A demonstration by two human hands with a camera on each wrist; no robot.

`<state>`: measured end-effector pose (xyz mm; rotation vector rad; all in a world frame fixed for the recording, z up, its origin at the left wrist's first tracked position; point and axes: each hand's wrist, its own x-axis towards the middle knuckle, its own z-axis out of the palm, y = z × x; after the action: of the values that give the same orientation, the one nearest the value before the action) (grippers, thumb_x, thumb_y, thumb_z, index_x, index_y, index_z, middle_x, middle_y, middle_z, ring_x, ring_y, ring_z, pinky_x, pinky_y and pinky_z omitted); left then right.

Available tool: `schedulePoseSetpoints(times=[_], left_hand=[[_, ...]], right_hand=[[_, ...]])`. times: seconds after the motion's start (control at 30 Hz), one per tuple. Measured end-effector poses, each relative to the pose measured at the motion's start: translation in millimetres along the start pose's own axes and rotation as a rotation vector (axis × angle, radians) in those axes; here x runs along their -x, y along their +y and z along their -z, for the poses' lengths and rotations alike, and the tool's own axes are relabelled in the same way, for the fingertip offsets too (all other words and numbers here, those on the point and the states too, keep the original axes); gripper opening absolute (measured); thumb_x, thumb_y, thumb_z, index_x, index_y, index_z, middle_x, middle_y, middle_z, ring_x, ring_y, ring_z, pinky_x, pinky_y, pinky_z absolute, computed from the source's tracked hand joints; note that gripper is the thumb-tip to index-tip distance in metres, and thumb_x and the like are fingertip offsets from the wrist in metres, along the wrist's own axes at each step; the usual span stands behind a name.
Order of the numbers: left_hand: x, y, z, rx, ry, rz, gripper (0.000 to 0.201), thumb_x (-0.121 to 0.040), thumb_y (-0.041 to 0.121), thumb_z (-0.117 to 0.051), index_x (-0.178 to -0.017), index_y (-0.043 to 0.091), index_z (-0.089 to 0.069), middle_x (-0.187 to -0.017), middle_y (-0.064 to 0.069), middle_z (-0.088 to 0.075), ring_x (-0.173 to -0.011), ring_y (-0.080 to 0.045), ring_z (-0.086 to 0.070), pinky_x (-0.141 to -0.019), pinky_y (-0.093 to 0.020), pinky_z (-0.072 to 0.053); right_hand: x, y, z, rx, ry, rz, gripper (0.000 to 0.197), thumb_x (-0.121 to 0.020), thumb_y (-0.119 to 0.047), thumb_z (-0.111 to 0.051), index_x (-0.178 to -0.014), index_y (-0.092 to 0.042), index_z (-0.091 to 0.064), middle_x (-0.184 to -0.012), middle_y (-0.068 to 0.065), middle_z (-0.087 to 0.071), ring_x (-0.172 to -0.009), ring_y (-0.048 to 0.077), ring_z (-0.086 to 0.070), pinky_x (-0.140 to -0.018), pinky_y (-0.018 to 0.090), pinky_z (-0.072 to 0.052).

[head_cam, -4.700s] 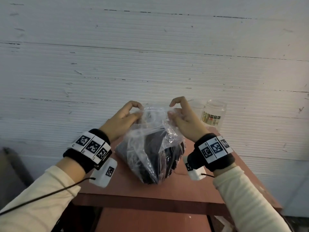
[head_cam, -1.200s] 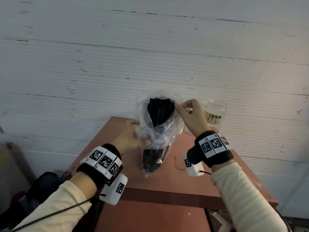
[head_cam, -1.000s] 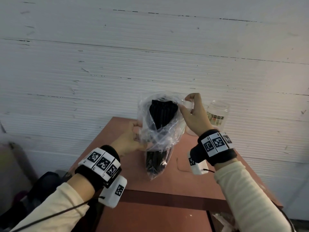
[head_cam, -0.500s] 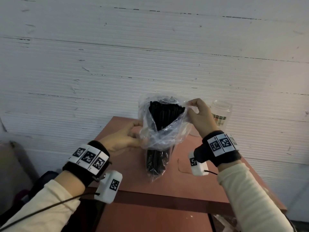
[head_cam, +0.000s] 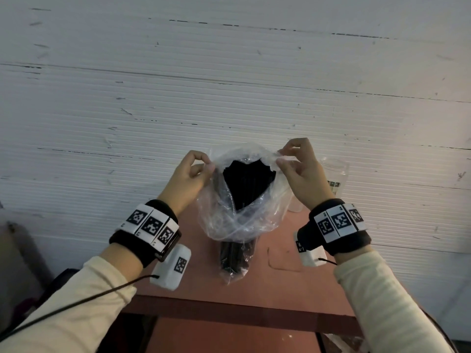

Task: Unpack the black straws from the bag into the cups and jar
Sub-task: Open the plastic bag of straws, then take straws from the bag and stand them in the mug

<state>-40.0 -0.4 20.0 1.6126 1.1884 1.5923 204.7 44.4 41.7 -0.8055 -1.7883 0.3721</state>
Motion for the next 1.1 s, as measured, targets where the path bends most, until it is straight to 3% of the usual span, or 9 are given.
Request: schedulePoseSetpoints(times=[0.13,0.23,0.3,0.4,0.57,0.7,0.8,0.93,1.1], left_hand=[[1,-3,-4,-0.042,0.017,0.02,0.014,-0.1,0.022,-0.05,-0.09,0.032,-0.05,-0.055,0.007,-0.051,-0.049,-0.017,-0.034,-0.049,-0.028,-0.03],[4,-2,-9,0.049,-0.034,0.097,0.017,-0.102,0.023,-0.044,-0.092,0.036,-0.051,-0.066,-0.006,-0.061,-0.068,-0.029,-0.043,-0.062,-0.042,-0.035],[7,2,-13,0.035,-0.06,0.11,0.021,-0.104,0.018,-0.038,-0.099,0.033,-0.051,-0.073,-0.016,-0.052,-0.067,-0.03,-0.038,-0.056,-0.034,-0.033],[12,9,-14,0.03,-0.087,0.116,0.016,-0.104,0.019,-0.038,-0.105,0.026,-0.053,-0.078,-0.018,-0.051,-0.058,-0.022,-0.046,-0.053,-0.029,-0.038],[19,14,-5,-0.091,-0.145,0.06,0.038,-0.081,0.063,-0.055,-0.098,0.029,-0.057,-0.104,0.01,-0.059,-0.097,-0.013,-0.057,-0.088,-0.035,-0.042],[20,22,-3,-0.31,-0.117,-0.01,0.027,-0.084,0.052,-0.066,-0.096,0.028,-0.061,-0.117,0.019,-0.061,-0.113,-0.005,-0.057,-0.095,-0.032,-0.043],[19,32,-5,-0.409,-0.125,-0.1,0.02,-0.094,0.034,-0.059,-0.09,0.014,-0.059,-0.111,0.011,-0.067,-0.102,-0.006,-0.063,-0.09,-0.028,-0.048],[15,31,-6,-0.446,-0.122,-0.132,0.014,-0.1,0.025,-0.049,-0.092,0.015,-0.053,-0.079,-0.012,-0.064,-0.052,-0.008,-0.053,-0.053,-0.021,-0.042],[7,20,-3,-0.336,-0.081,0.031,0.018,-0.103,0.015,-0.039,-0.093,0.022,-0.052,-0.054,-0.002,-0.04,-0.037,-0.009,-0.034,-0.042,-0.021,-0.03]], right_hand=[[-3,-1,7,0.023,-0.049,-0.009,0.003,-0.099,-0.015,-0.051,-0.096,-0.016,-0.051,-0.071,0.0,-0.061,-0.054,0.02,-0.047,-0.054,0.028,-0.04],[1,-5,12,-0.1,-0.092,-0.112,0.008,-0.1,-0.008,-0.044,-0.104,-0.01,-0.049,-0.056,0.002,-0.034,-0.041,0.006,-0.026,-0.043,0.014,-0.028],[6,-6,13,-0.144,-0.105,-0.143,0.016,-0.1,-0.004,-0.04,-0.111,-0.011,-0.047,-0.055,0.001,-0.029,-0.04,0.007,-0.022,-0.04,0.015,-0.025],[11,-8,9,-0.064,-0.076,-0.113,0.015,-0.098,-0.007,-0.045,-0.104,-0.014,-0.057,-0.069,-0.001,-0.053,-0.049,0.009,-0.041,-0.051,0.015,-0.035],[18,-11,13,-0.105,-0.067,-0.188,0.016,-0.096,-0.011,-0.051,-0.09,-0.015,-0.065,-0.086,-0.016,-0.066,-0.076,0.017,-0.057,-0.074,0.023,-0.039],[19,-15,21,-0.112,-0.171,-0.205,0.025,-0.087,-0.038,-0.065,-0.089,-0.013,-0.062,-0.089,-0.004,-0.069,-0.085,0.021,-0.065,-0.083,0.034,-0.049],[14,-15,25,-0.055,-0.226,-0.201,0.017,-0.088,-0.025,-0.069,-0.086,-0.013,-0.057,-0.09,-0.001,-0.067,-0.088,0.033,-0.066,-0.088,0.042,-0.051],[9,-14,21,0.011,-0.274,-0.13,0.014,-0.097,-0.013,-0.055,-0.086,-0.006,-0.05,-0.079,-0.003,-0.054,-0.07,0.01,-0.053,-0.073,0.024,-0.047],[12,-7,10,0.034,-0.248,-0.233,0.013,-0.102,-0.011,-0.041,-0.091,-0.009,-0.048,-0.066,0.001,-0.047,-0.043,0.005,-0.033,-0.046,0.016,-0.03]])
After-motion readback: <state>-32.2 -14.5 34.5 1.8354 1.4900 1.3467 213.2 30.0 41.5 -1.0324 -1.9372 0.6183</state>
